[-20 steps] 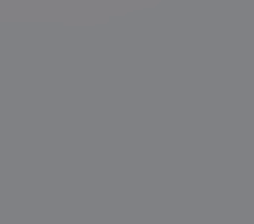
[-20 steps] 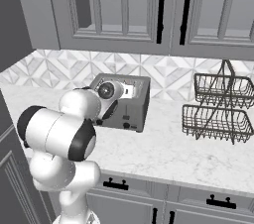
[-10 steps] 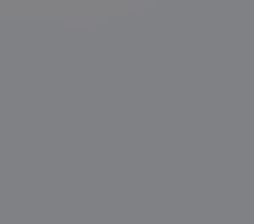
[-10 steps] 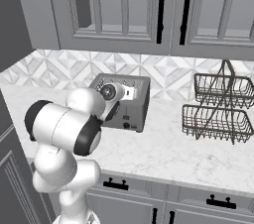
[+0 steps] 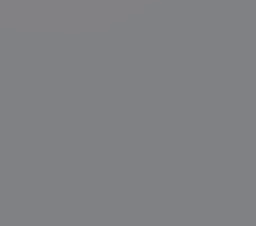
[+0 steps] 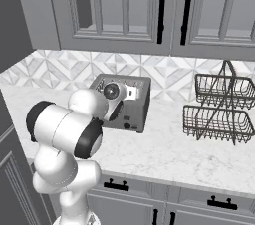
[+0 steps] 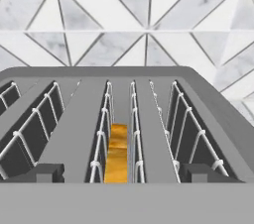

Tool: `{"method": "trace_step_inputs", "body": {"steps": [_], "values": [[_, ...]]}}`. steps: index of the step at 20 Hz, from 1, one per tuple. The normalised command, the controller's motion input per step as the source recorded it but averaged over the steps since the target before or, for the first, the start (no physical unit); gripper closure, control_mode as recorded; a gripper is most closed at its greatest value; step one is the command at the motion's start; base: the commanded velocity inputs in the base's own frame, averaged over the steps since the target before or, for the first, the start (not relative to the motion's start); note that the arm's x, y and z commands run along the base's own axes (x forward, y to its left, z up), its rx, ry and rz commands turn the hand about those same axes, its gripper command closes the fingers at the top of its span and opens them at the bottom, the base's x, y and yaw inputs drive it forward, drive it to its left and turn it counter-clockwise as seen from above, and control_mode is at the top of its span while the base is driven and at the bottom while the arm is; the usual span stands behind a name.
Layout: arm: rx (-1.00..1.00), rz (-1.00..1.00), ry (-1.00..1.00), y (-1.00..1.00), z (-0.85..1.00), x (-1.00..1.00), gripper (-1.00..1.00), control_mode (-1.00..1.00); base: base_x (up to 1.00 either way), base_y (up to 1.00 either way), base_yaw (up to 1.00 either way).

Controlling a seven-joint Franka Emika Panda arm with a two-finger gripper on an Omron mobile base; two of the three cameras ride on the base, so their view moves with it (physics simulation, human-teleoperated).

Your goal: Start the toaster. Once the lever pops up, take the bread to the plate on the dining counter.

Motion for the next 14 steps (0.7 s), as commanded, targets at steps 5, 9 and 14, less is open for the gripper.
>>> {"method": "trace_step_inputs", "body": {"steps": [5,9,14], "values": [[0.00,0.00,0.11,0.00,0.00,0.00,-1.00,-1.00,0.00,0.00,0.00],[0.00,0.00,0.06,0.02,0.00,0.00,-1.00,-1.00,0.00,0.00,0.00],[0.00,0.00,0.03,0.16,0.00,0.00,-1.00,-1.00,0.00,0.00,0.00]]}}
